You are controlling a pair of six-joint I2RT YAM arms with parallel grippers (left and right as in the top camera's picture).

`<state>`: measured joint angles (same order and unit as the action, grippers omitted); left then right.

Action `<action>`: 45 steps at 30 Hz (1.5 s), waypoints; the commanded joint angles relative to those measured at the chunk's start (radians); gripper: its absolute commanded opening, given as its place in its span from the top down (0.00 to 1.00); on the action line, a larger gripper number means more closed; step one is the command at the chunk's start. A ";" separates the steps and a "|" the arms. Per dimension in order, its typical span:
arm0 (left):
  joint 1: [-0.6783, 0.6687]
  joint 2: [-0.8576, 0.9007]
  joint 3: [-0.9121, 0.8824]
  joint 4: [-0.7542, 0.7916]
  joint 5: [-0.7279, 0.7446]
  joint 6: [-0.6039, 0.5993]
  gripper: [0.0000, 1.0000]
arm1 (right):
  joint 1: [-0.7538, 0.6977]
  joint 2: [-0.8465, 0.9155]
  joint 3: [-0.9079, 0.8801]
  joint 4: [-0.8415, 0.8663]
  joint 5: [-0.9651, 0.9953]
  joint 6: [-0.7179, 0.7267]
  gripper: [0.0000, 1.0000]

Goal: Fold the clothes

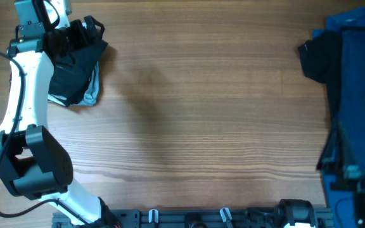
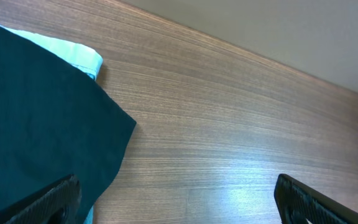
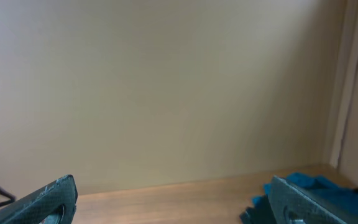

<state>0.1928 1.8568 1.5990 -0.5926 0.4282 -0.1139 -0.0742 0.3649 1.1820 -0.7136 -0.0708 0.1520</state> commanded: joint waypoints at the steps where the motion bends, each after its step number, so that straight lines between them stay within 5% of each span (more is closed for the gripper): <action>1: 0.002 0.006 0.003 0.002 0.001 -0.006 0.00 | 0.046 -0.119 -0.194 0.007 -0.019 0.021 0.01; 9: 0.002 0.006 0.003 0.002 0.001 -0.006 0.00 | 0.078 -0.314 -0.759 0.508 -0.060 0.120 0.00; 20: 0.002 0.006 0.003 0.002 0.001 -0.006 0.00 | 0.120 -0.362 -1.064 0.919 0.005 0.121 0.00; 32: 0.002 0.006 0.003 0.002 0.001 -0.006 0.00 | 0.124 -0.362 -1.177 1.014 0.071 0.160 0.00; 39: 0.002 0.006 0.003 0.002 0.001 -0.006 0.00 | 0.124 -0.362 -1.177 0.847 -0.012 -0.083 0.00; 45: 0.002 0.006 0.003 0.002 0.001 -0.006 0.00 | 0.124 -0.362 -1.177 0.717 -0.004 -0.100 0.00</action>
<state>0.1928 1.8572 1.5990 -0.5911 0.4282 -0.1139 0.0452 0.0135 0.0063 0.0216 -0.0601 0.0765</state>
